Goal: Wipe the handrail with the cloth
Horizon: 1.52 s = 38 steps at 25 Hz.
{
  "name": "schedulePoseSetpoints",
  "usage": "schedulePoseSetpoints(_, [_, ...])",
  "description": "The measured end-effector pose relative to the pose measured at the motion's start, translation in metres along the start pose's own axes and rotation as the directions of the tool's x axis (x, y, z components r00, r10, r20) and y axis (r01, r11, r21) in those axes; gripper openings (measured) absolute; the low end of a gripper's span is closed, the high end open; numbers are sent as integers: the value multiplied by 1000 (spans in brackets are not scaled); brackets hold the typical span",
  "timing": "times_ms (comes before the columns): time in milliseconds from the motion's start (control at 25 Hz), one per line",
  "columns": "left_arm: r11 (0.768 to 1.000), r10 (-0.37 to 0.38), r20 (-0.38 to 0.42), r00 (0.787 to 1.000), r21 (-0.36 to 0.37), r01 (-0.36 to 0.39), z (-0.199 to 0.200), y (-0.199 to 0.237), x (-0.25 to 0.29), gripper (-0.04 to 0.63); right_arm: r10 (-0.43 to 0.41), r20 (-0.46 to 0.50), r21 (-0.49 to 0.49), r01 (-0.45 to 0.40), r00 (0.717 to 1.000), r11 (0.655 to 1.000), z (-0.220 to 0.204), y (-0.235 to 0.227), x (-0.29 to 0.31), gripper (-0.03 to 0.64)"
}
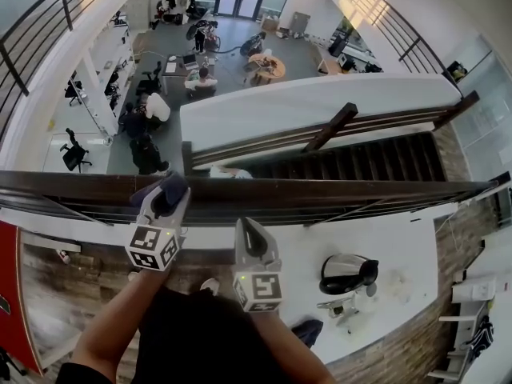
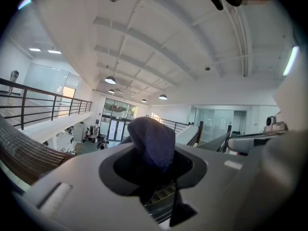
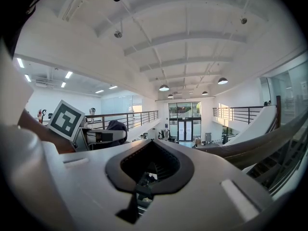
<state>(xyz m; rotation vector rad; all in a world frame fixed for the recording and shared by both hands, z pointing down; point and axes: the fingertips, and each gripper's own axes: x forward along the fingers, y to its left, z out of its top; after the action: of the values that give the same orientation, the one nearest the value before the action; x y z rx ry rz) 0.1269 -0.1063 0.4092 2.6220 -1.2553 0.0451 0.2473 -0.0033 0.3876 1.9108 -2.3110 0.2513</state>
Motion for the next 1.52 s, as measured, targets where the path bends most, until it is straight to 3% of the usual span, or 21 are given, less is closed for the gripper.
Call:
schedulePoseSetpoints(200, [999,49,65,997,0,-49,8,13,-33,130,46,-15,-5,-46,999,999,-2,18,1,2])
schedulePoseSetpoints(440, [986,169,73,983,0,-169,1,53,-86,130,147,-35,-20,-148,988,989,-4,57,8,2])
schedulePoseSetpoints(680, [944,329,58,943,-57,-326,-24,118,-153,130,290,38,-57,-287,956,956,11,132,28,2])
schedulePoseSetpoints(880, [914,402,21,915,-65,-400,-34,168,-192,130,389,13,-72,-387,921,919,7,210,47,2])
schedulePoseSetpoints(1160, [909,416,-20,909,-36,-416,-46,237,-223,130,456,-54,-98,-459,888,883,-11,302,76,2])
schedulePoseSetpoints(1400, [913,408,-74,910,49,-405,-67,298,-239,130,409,-76,-108,-416,909,903,-25,353,104,2])
schedulePoseSetpoints(1520, [930,368,-107,924,72,-362,-79,315,-238,130,367,-93,-102,-376,925,921,-37,369,111,2])
